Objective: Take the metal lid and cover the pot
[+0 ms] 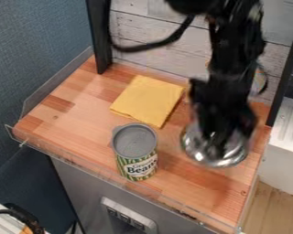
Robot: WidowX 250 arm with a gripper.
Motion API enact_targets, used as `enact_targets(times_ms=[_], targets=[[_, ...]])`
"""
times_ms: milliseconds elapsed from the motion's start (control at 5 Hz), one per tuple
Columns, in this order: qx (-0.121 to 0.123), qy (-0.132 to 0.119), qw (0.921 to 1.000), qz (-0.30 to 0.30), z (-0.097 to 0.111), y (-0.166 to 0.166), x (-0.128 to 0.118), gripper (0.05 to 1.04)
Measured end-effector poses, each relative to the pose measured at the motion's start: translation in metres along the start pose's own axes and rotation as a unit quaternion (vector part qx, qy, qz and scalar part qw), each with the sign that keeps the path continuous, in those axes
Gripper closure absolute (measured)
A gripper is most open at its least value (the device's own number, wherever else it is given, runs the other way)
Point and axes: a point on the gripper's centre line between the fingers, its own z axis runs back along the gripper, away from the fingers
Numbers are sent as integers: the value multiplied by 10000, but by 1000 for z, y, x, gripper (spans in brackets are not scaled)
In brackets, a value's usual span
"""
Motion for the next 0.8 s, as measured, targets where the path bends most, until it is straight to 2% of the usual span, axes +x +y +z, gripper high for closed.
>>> enact_targets(times_ms=[200, 400, 800], targets=[[17, 121, 9995, 283, -13, 23, 18, 805], [-78, 186, 9989, 427, -14, 28, 30, 805], [21, 255, 9986, 464, -35, 42, 52, 805]])
